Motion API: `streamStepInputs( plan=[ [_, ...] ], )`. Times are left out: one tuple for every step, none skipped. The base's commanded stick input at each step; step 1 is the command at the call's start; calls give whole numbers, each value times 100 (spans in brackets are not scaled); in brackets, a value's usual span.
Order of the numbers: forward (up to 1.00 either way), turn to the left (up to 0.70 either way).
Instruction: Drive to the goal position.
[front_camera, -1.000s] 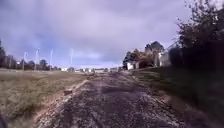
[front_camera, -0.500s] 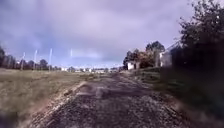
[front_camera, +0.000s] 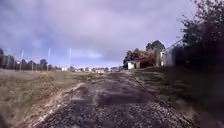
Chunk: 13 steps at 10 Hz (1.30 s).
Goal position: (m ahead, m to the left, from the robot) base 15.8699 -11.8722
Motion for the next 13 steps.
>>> streamStepInputs(
  plan=[
    [70,0],
    [70,0],
    [70,0],
    [70,0],
    [70,0],
    [70,0],
    [70,0],
    [70,0],
    [70,0],
    [70,0],
    [70,0],
    [70,0],
    [70,0]
  ],
)
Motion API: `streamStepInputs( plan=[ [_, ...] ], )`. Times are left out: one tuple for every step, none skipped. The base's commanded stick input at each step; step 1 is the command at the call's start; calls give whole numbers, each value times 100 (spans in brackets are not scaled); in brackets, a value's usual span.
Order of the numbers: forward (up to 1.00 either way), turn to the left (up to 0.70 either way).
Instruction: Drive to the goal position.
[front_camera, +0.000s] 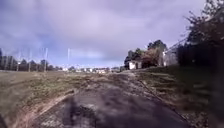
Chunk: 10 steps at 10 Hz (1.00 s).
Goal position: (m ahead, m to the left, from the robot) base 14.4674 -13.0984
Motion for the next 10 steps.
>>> streamStepInputs(
  plan=[
    [70,0],
    [70,0],
    [70,0],
    [70,0],
    [70,0],
    [70,0],
    [70,0],
    [68,0],
    [68,0],
    [68,0]
  ],
)
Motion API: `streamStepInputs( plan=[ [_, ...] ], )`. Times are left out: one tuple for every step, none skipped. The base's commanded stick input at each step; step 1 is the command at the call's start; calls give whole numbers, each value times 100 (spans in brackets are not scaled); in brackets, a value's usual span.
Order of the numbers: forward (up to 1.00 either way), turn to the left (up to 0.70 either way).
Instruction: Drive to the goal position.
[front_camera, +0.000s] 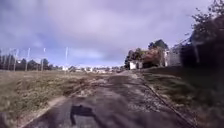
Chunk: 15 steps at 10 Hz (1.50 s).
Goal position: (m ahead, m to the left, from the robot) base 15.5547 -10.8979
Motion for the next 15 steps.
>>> streamStepInputs(
  plan=[
    [68,0],
    [68,0],
    [68,0],
    [68,-1],
    [68,-14],
    [69,-14],
    [69,-14],
    [69,-13],
    [69,-13],
    [68,-12],
    [68,-12],
    [68,-12],
    [69,-12],
    [69,-12],
    [69,-12]
  ],
)
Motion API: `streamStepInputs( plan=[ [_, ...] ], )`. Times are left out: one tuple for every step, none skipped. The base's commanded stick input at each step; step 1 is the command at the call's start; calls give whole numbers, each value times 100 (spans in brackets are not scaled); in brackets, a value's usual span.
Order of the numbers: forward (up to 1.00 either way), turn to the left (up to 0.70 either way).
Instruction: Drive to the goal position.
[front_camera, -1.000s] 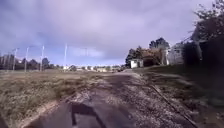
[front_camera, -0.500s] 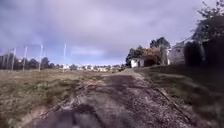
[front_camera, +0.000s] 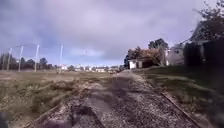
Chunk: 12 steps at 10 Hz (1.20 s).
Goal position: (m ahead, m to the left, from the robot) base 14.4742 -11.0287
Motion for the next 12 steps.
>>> streamStepInputs(
  plan=[
    [69,-12],
    [68,-12],
    [69,-12],
    [68,-12],
    [69,-12],
    [68,-12],
    [69,-12],
    [69,-12],
    [69,-12],
    [69,-12],
    [68,-12],
    [68,-12]
  ],
)
